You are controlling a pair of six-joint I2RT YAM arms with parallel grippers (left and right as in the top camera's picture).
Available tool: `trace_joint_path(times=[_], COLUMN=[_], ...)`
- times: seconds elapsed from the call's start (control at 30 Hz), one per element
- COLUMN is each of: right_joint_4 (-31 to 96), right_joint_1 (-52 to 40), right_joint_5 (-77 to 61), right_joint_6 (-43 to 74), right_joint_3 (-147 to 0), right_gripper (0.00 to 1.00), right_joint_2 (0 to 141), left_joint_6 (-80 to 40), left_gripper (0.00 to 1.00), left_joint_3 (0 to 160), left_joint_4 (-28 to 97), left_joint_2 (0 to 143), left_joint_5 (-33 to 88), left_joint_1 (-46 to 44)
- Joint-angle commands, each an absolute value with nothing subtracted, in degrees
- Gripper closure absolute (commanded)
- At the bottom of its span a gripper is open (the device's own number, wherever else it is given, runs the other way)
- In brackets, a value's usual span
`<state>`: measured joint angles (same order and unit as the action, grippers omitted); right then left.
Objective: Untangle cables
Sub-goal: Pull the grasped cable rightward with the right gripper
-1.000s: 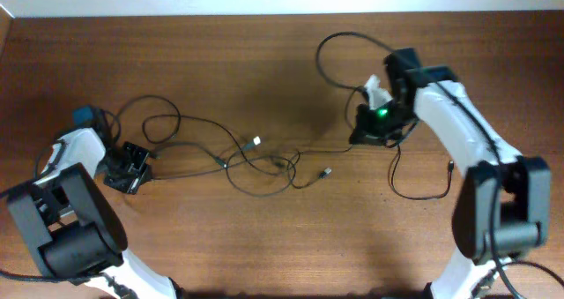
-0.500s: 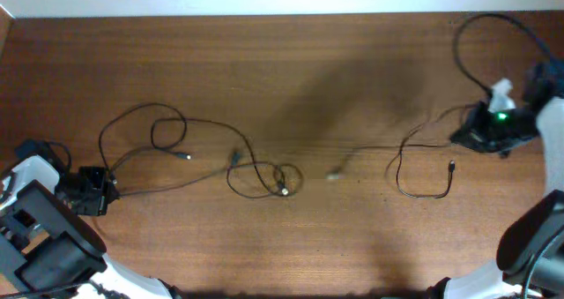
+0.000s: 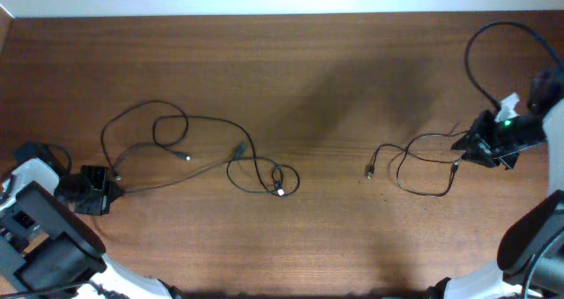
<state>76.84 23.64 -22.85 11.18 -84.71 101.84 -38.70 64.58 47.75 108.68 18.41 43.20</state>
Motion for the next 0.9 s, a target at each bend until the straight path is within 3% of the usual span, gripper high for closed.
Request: trace_joint_path(times=[0.0, 0.07, 0.1, 0.13, 0.2, 0.23, 0.27, 0.3, 0.53, 0.73, 0.77, 0.87], right_joint_4=[78.3, 78.5, 78.5, 78.5, 78.5, 78.4, 78.1, 77.8, 72.1, 58.4, 54.3, 43.8], right_joint_1=[19.2, 16.1, 14.4, 13.2, 11.0, 9.8, 8.5, 7.7, 4.9, 4.9, 4.9, 3.7], right_joint_5=[-17.0, -15.8, -13.0, -11.4, -10.7, -10.4, -9.3, -8.4, -5.3, -5.7, -5.7, -5.7], right_joint_6=[10.8, 10.8, 11.1, 11.1, 11.0, 11.0, 11.0, 11.0, 11.0, 13.9, 15.5, 15.5], right_joint_3=[-84.1, -84.1, -84.1, -84.1, -84.1, -84.1, -84.1, -84.1, -80.4, -68.9, -66.3, -59.4], right_gripper=[0.61, 0.43, 0.31, 0.23, 0.10, 0.06, 0.06, 0.05, 0.03, 0.03, 0.04, 0.21], right_joint_2=[100.8, 100.8, 100.8, 100.9, 100.9, 100.9, 101.0, 101.1, 102.0, 102.1, 102.1, 102.1], left_joint_6=[-31.7, -28.3, -25.3, -23.6, -21.3, -21.3, -21.3, -21.3, -21.3, -21.3, -21.3, -21.3], left_gripper=[1.00, 0.99, 0.93, 0.82, 0.38, 0.22, 0.11, 0.06, 0.01, 0.01, 0.01, 0.01], left_joint_3=[70.8, 76.0, 79.3, 81.1, 83.1, 83.1, 83.1, 83.1, 83.1, 83.1, 83.1, 83.1], left_joint_4=[53.3, 58.5, 61.4, 62.7, 63.5, 63.5, 63.5, 63.5, 63.0, 62.4, 62.4, 62.4], left_joint_2=[109.8, 109.8, 109.8, 109.8, 109.8, 109.8, 109.8, 109.8, 109.8, 109.8, 109.8, 109.8], left_joint_5=[26.2, 26.2, 26.2, 26.2, 26.1, 25.9, 24.6, 23.7, 13.0, 12.2, 12.2, 12.2], left_joint_1=[42.9, 41.3, 39.6, 38.2, 34.3, 32.7, 30.6, 29.0, 17.8, 15.3, 15.3, 15.3])
